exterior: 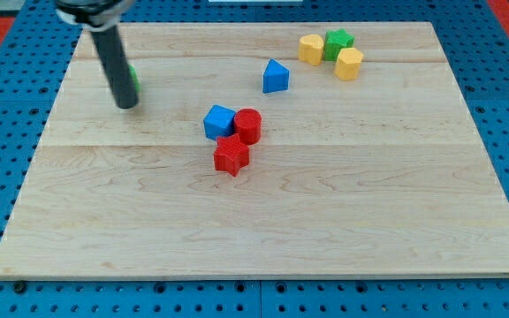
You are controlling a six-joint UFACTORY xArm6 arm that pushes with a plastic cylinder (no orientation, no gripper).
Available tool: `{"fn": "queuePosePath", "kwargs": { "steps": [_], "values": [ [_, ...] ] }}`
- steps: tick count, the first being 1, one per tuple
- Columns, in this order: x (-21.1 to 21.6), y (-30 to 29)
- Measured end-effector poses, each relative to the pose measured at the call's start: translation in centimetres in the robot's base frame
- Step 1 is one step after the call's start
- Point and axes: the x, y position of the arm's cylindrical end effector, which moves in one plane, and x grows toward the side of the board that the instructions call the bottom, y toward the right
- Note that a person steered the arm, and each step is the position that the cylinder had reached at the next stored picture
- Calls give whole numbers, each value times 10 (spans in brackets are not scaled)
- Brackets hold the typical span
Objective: Move the blue triangle into the green circle
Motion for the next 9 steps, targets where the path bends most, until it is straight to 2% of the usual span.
{"fn": "queuePosePath", "kwargs": {
  "steps": [1,2,3,5,6,7,8,9],
  "values": [
    [-33,22],
    [-87,19],
    [-102,27],
    [-101,195],
    [-78,231],
    [-42,217],
    [-40,200],
    [-17,194]
  ]
}}
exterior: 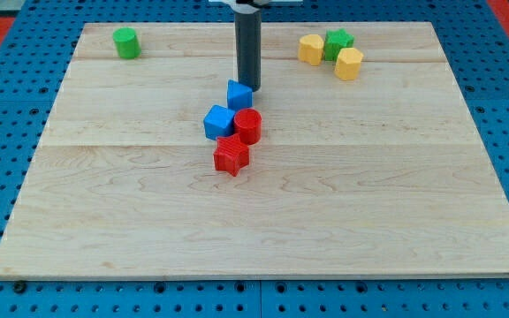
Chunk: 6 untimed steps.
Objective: Move the blue triangle into the green circle
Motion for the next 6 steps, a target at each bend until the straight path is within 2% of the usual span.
{"fn": "queuePosePath", "kwargs": {
  "steps": [1,2,3,4,5,6],
  "values": [
    [26,11],
    [24,-16],
    [-35,-55],
    [-59,-105],
    [-32,-103],
    [-23,-126]
  ]
}}
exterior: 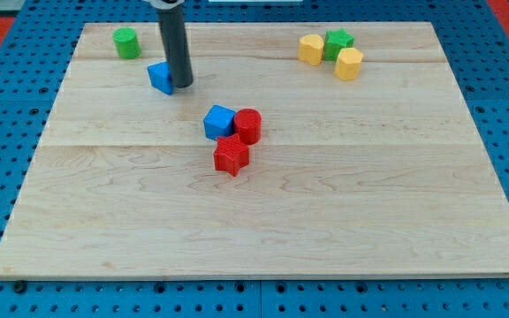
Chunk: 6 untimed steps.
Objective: Move the blue triangle into the green circle
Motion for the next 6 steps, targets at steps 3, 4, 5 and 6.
{"fn": "queuePosePath", "kwargs": {
  "steps": [3,4,5,6],
  "values": [
    [15,-131],
    [-25,-154],
    [-39,-128],
    [-24,-133]
  ]
}}
